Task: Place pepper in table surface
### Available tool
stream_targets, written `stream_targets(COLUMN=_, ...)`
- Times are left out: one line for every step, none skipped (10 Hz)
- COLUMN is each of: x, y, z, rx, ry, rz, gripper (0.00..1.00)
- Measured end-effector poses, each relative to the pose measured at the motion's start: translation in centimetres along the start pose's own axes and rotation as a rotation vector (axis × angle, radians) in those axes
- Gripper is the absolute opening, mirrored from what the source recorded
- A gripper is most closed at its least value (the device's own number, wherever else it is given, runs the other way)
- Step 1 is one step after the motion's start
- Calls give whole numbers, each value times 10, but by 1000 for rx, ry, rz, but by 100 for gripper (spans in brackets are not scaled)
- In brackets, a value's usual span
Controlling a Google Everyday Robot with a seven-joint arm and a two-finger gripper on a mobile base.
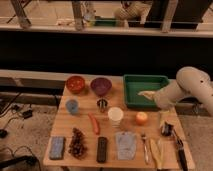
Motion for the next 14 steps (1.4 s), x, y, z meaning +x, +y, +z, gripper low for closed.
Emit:
stream_targets(x=-8, y=-1, z=5, rx=-5, ry=-17, rz=-22, gripper=100)
stream_targets(x=-18, y=-4, z=11, rx=-11, ry=-33, rz=-49, gripper=100)
stream_targets(x=-29, y=-8, z=18, rx=-11, ry=-48, rz=-81, gripper=100)
stream_targets(x=-36, y=-8, z=22, rx=-12, ry=-57, rz=-103, gripper=100)
stream_targets(x=-45, y=-7, z=27, rx=-14, ry=-68, rz=-130, gripper=100)
stream_targets(x=-53, y=-7, z=31, rx=-17, ry=-77, rz=-151, gripper=100)
stream_targets(x=-64, y=-5, z=37, rx=-22, ry=-95, rz=-187, gripper=100)
stream_targets(x=-70, y=-3, z=39, rx=-24, ry=-107, rz=-212, gripper=100)
stream_targets(x=-76, y=-1, z=42, rx=-28, ry=-123, rz=-242, gripper=100)
stream_targets(x=-87, y=4, z=46, rx=-39, ry=-147, rz=-293, gripper=100)
stream_targets(x=-95, y=7, z=49, rx=-48, ry=-164, rz=-326, gripper=100)
stream_targets(x=-99, y=9, z=51, rx=-56, ry=-179, rz=-350, gripper=100)
stream_targets(x=-105, y=8, z=55, rx=-63, ry=-191, rz=-370, gripper=100)
stream_targets(x=-113, y=5, z=61, rx=-73, ry=-203, rz=-389, gripper=100)
